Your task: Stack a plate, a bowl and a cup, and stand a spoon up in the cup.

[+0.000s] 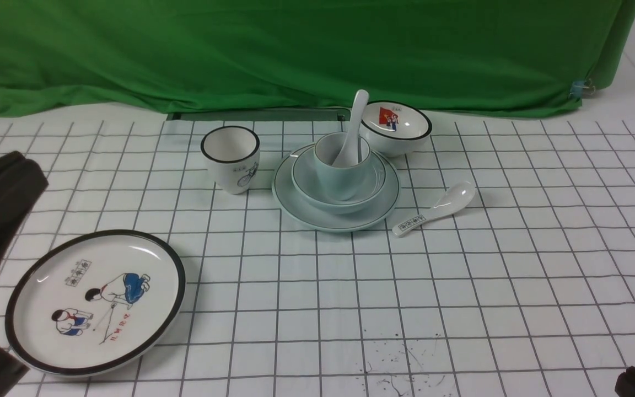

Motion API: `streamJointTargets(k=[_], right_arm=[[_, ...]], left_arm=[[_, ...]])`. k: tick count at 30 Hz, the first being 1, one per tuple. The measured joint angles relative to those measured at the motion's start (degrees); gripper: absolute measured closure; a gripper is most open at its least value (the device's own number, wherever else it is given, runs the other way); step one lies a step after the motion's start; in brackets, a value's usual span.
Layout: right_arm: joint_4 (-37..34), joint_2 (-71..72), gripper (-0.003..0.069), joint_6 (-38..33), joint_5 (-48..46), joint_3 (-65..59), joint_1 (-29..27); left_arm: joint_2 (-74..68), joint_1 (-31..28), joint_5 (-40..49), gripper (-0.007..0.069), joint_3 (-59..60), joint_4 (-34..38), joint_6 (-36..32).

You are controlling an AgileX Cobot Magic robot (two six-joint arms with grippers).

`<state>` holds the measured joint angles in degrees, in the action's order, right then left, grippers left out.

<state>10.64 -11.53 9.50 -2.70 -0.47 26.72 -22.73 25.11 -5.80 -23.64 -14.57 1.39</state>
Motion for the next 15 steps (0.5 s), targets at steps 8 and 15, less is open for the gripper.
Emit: streamJointTargets(k=[8,15], right_arm=[[0.0,1.2,0.058,0.1,-1.2,0.0,-0.3],[0.0,10.8,0.0566,0.1,-1.5,0.0,-9.7]], left_arm=[[0.0,0.0,0.0,0.0659,0.0,-0.7,0.0],[0.0,0.0,0.2,0.0659,0.0,-0.7,-0.1]])
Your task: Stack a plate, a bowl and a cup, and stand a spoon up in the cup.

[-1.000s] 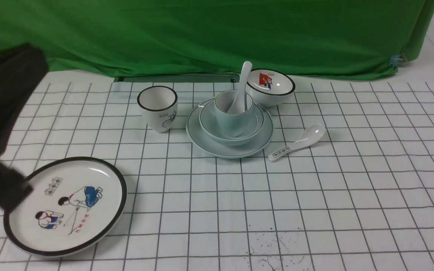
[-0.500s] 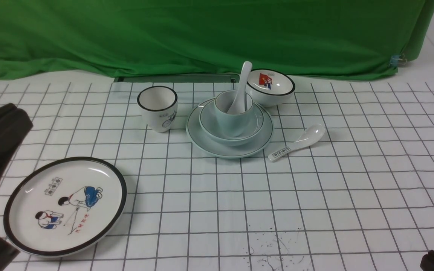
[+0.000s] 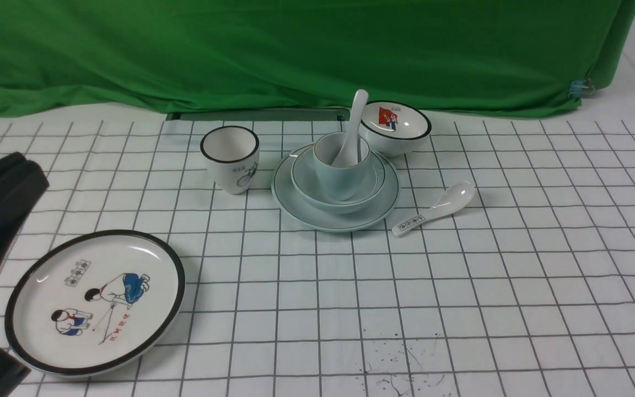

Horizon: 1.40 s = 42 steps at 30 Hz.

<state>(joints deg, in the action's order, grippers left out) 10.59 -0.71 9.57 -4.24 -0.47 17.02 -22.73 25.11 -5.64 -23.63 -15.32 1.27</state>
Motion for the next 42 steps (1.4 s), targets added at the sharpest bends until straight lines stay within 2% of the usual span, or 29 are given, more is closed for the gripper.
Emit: streamJointTargets(k=[3,4,6,8,12,19,21,25,31,42], right_arm=[[-0.1,0.6,0.0558,0.0,0.3,0.0,-6.6],[-0.1,0.6,0.0557,0.0,0.3,0.0,-7.1],[-0.2,0.7,0.0549,0.0,0.3,0.0,-14.0],[-0.2,0.7,0.0545,0.0,0.2,0.0,-17.8],[-0.2,0.7,0.0536,0.0,-0.2,0.0,-22.5],[-1.8,0.7,0.0536,-1.8,-0.8,0.0,-22.2],[-5.7,0.7,0.0536,-7.9,-2.1,0.0,-21.1],[-10.6,0.7,0.0534,-14.1,-4.1,0.0,-20.6],[-11.6,0.7,0.0519,-15.4,-7.7,0.0,-20.6],[-11.8,0.7,0.0502,-15.4,-8.3,0.0,-20.6]], left_arm=[[0.0,0.0,-0.1,0.0659,0.1,0.0,-0.1],[0.0,0.0,-0.1,0.0659,0.1,0.0,-0.1],[0.0,0.0,0.0,0.0659,0.1,0.0,-0.1],[0.0,0.0,0.0,0.0659,0.1,0.0,-0.1],[0.0,0.0,0.0,0.0657,0.1,0.0,-0.1],[0.0,0.0,0.0,0.0656,0.1,0.0,-0.1],[0.0,0.0,0.0,0.0656,0.1,0.0,-0.1],[0.0,0.0,0.0,0.0656,0.1,0.0,-0.1],[0.0,0.0,0.0,0.0656,0.1,0.0,-0.1],[0.0,0.0,0.0,0.0656,0.1,0.0,-0.1]])
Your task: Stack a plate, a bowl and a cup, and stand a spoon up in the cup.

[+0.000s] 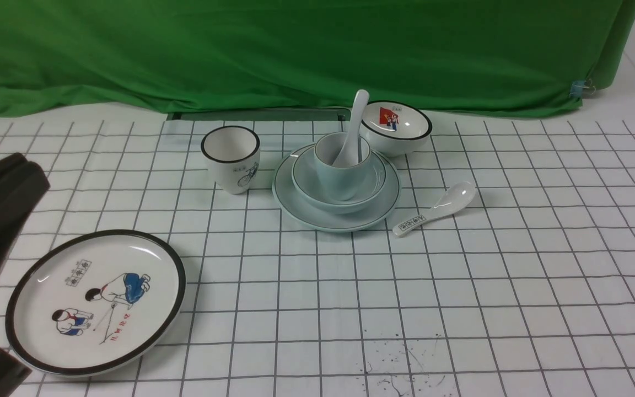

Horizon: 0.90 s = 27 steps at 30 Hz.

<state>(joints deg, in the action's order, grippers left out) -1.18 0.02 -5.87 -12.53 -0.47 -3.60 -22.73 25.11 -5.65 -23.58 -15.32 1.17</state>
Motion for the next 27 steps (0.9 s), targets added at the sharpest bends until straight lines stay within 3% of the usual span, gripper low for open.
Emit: streamJointTargets(k=[15,23,27], right_arm=[[0.0,0.0,0.0467,0.0,-0.1,0.0,0.0],[-0.1,0.0,0.0447,0.0,-0.1,0.0,0.0],[-0.1,0.0,0.0436,0.0,-0.1,0.0,0.0]], left_arm=[[3.6,-0.7,-0.7,0.0656,2.6,0.0,0.0],[20.3,-14.0,2.1,0.0656,12.5,-0.1,-1.2],[22.6,-21.3,2.8,0.0655,19.7,6.1,-1.6]])
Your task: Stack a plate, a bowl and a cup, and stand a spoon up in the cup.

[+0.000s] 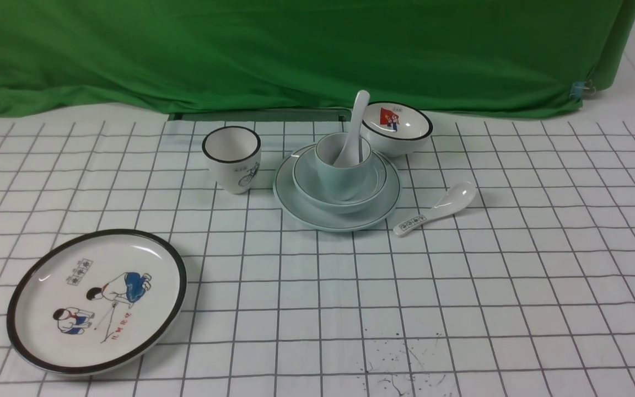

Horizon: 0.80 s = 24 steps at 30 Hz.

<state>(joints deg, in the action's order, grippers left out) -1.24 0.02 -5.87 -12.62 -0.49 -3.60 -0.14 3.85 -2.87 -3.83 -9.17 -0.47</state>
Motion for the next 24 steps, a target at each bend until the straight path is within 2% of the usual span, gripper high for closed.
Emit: streamJointTargets(k=[4,12,15,24], right_arm=[[0.0,0.0,0.0428,0.0,0.0,0.0,0.0],[0.0,0.0,0.0422,0.0,0.0,0.0,0.0],[0.0,0.0,0.0421,0.0,0.0,0.0,0.0],[0.0,0.0,0.042,0.0,0.1,0.0,0.0]], left_arm=[[0.0,-1.7,1.2,0.0655,3.8,3.3,0.1],[0.0,-2.4,17.0,0.0655,4.2,12.9,-7.1],[0.0,-2.7,18.0,0.0655,4.2,13.7,-9.7],[0.0,-4.4,18.2,0.0653,4.2,15.7,-10.2]])
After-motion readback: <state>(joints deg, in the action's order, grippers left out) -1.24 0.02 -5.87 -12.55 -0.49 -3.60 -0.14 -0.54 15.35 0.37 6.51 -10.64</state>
